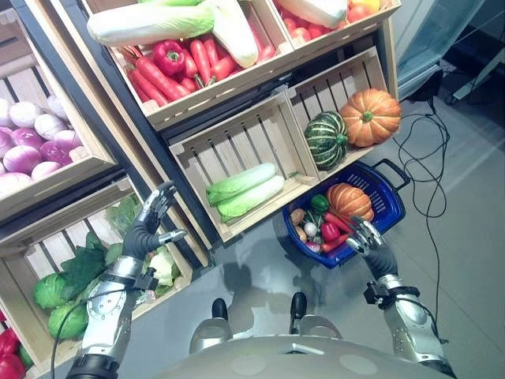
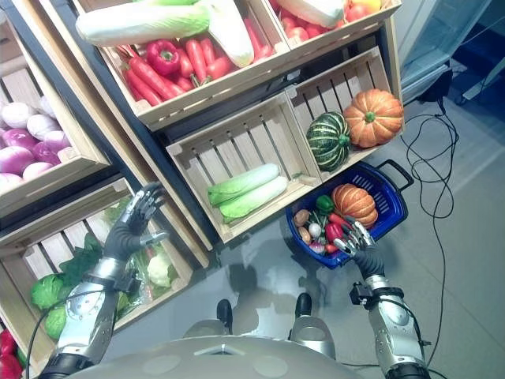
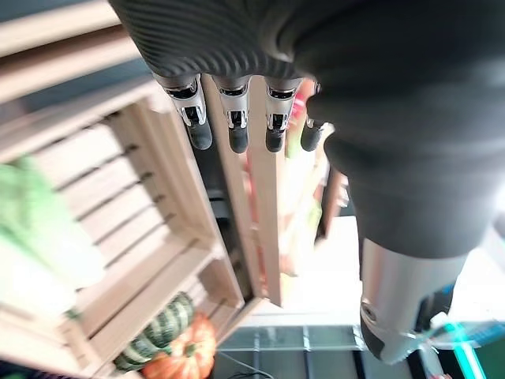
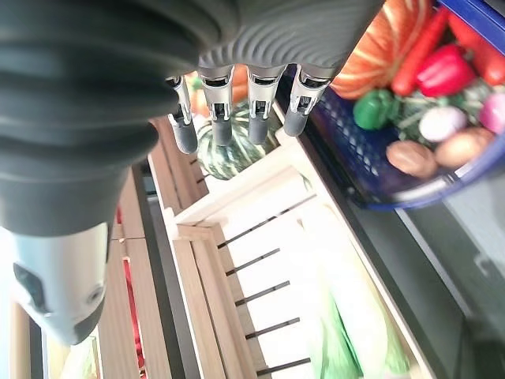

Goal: Pick up fruits and vegetables into the basket

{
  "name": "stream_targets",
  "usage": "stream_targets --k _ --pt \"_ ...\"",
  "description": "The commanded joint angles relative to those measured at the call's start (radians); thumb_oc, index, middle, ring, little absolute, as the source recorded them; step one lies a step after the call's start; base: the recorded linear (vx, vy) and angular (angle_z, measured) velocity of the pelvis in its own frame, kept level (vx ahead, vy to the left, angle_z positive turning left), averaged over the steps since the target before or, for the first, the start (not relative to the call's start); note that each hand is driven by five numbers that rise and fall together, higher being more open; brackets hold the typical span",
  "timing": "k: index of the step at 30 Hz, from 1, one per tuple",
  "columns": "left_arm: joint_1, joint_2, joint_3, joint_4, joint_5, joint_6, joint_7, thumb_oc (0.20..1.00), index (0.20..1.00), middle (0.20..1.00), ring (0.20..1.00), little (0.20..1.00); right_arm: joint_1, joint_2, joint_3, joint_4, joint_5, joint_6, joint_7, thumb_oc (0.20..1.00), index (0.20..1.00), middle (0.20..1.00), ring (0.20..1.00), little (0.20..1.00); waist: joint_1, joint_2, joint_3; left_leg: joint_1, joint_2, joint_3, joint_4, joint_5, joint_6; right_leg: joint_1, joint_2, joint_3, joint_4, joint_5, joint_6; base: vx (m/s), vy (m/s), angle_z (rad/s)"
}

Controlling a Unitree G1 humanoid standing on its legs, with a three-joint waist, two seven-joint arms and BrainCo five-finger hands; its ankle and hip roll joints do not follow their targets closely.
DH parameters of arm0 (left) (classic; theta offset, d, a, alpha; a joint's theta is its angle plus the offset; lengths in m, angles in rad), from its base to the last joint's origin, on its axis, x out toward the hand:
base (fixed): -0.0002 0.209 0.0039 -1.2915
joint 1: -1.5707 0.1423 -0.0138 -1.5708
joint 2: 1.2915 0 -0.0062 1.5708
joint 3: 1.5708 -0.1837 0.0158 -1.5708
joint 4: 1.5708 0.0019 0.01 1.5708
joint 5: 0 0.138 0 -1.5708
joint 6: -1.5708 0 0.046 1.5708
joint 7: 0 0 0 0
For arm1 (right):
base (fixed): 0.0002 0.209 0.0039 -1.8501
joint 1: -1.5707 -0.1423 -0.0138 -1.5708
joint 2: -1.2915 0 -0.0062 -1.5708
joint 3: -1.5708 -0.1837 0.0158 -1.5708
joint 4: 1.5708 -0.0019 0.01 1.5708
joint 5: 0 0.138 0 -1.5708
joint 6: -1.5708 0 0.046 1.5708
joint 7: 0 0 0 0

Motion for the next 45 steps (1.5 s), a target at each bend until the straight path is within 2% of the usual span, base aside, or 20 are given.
stream_targets --k 1,4,7,8,12,13,16,17,23,30,35,39,45 --pt "-0.1 0.069 0.021 -0.06 0.082 -0.069 0.112 1.0 1.0 1.0 1.0 1.0 -0.067 -0.03 -0.013 -0.12 0.0 -0.075 -0.076 1.0 1.0 1.0 1.0 1.0 -0.017 -0.03 0.046 -0.075 -0.006 -0.019 0.057 -0.049 0.038 -0.06 -0.082 0.001 0.183 -0.113 0.057 -0.1 -0.045 0.02" --pt "-0.177 0.088 -0.007 -0.106 0.18 -0.016 0.221 1.0 1.0 1.0 1.0 1.0 -0.112 -0.052 -0.006 -0.167 0.007 -0.077 -0.14 1.0 1.0 1.0 1.0 1.0 -0.028 -0.022 0.09 -0.124 -0.006 -0.023 0.095 -0.047 0.034 -0.115 -0.082 0.009 0.231 -0.124 0.05 -0.11 -0.046 -0.01" --pt "-0.25 0.098 -0.043 -0.13 0.245 0.019 0.287 1.0 1.0 1.0 1.0 1.0 -0.157 -0.064 0.004 -0.19 0.003 -0.071 -0.212 1.0 1.0 1.0 1.0 1.0 -0.04 -0.015 0.124 -0.161 -0.01 -0.027 0.118 -0.044 0.034 -0.158 -0.084 0.02 0.265 -0.132 0.047 -0.1 -0.041 -0.03" --pt "-0.291 0.098 -0.065 -0.14 0.268 0.064 0.324 1.0 1.0 1.0 1.0 1.0 -0.184 -0.065 0.011 -0.201 0.0 -0.065 -0.254 1.0 1.0 1.0 1.0 1.0 -0.049 -0.01 0.146 -0.181 -0.014 -0.028 0.128 -0.042 0.034 -0.181 -0.083 0.026 0.283 -0.135 0.047 -0.08 -0.042 -0.02" --pt "-0.358 0.095 -0.107 -0.131 0.341 0.132 0.398 1.0 1.0 1.0 1.0 1.0 -0.23 -0.064 0.022 -0.21 -0.028 -0.063 -0.317 1.0 1.0 1.0 1.0 1.0 -0.063 -0.003 0.182 -0.219 -0.016 -0.024 0.154 -0.041 0.034 -0.231 -0.083 0.038 0.323 -0.14 0.045 -0.06 -0.031 -0.03" --pt "-0.395 0.093 -0.124 -0.129 0.357 0.178 0.429 1.0 1.0 1.0 1.0 1.0 -0.256 -0.068 0.03 -0.219 -0.06 -0.065 -0.346 1.0 1.0 1.0 1.0 1.0 -0.071 0.0 0.203 -0.242 -0.016 -0.02 0.171 -0.042 0.035 -0.262 -0.083 0.042 0.347 -0.143 0.043 -0.08 -0.018 -0.01" --pt "-0.417 0.093 -0.136 -0.123 0.373 0.204 0.451 1.0 1.0 1.0 1.0 1.0 -0.272 -0.071 0.034 -0.221 -0.079 -0.062 -0.363 1.0 1.0 1.0 1.0 1.0 -0.075 0.002 0.216 -0.263 -0.016 -0.019 0.187 -0.043 0.035 -0.287 -0.081 0.047 0.367 -0.146 0.041 -0.06 -0.012 -0.03" --pt "-0.456 0.096 -0.154 -0.111 0.451 0.255 0.522 1.0 1.0 1.0 1.0 1.0 -0.3 -0.076 0.046 -0.222 -0.091 -0.054 -0.393 1.0 1.0 1.0 1.0 1.0 -0.084 0.006 0.241 -0.291 -0.015 -0.016 0.212 -0.044 0.035 -0.321 -0.075 0.053 0.398 -0.15 0.036 -0.05 -0.022 -0.08" --pt "-0.582 0.109 -0.205 -0.062 0.542 0.389 0.652 1.0 1.0 1.0 1.0 1.0 -0.362 -0.094 0.073 -0.235 -0.129 -0.031 -0.444 1.0 1.0 1.0 1.0 1.0 -0.11 0.009 0.296 -0.388 -0.011 0.004 0.297 -0.052 0.037 -0.432 -0.058 0.068 0.494 -0.169 0.021 -0.05 -0.021 -0.03" --pt "-0.69 0.113 -0.227 -0.004 0.589 0.474 0.76 1.0 1.0 1.0 1.0 1.0 -0.41 -0.119 0.11 -0.268 -0.196 0.002 -0.483 1.0 1.0 1.0 1.0 1.0 -0.131 0.004 0.34 -0.482 -0.01 0.028 0.372 -0.066 0.042 -0.533 -0.044 0.089 0.574 -0.189 0.015 -0.03 -0.007 -0.03" --pt "-0.748 0.131 -0.224 0.053 0.593 0.488 0.809 1.0 1.0 1.0 1.0 1.0 -0.438 -0.134 0.13 -0.274 -0.217 0.029 -0.484 1.0 1.0 1.0 1.0 1.0 -0.143 0.0 0.347 -0.532 -0.003 0.038 0.409 -0.072 0.04 -0.585 -0.032 0.099 0.604 -0.193 0.01 -0.01 -0.001 -0.09" --pt "-0.819 0.156 -0.231 0.092 0.615 0.528 0.832 1.0 1.0 1.0 1.0 1.0 -0.456 -0.151 0.141 -0.283 -0.207 0.055 -0.47 1.0 1.0 1.0 1.0 1.0 -0.16 0.005 0.347 -0.584 0.003 0.053 0.432 -0.07 0.035 -0.638 -0.027 0.107 0.623 -0.194 0.004 -0.01 0.029 -0.05" --pt "-0.923 0.169 -0.243 0.197 0.546 0.555 0.87 1.0 1.0 1.0 1.0 1.0 -0.477 -0.173 0.159 -0.288 -0.238 0.101 -0.454 1.0 1.0 1.0 1.0 1.0 -0.192 0.021 0.347 -0.627 0.005 0.071 0.439 -0.061 0.027 -0.699 -0.023 0.126 0.638 -0.193 -0.001 0.01 0.076 -0.1"
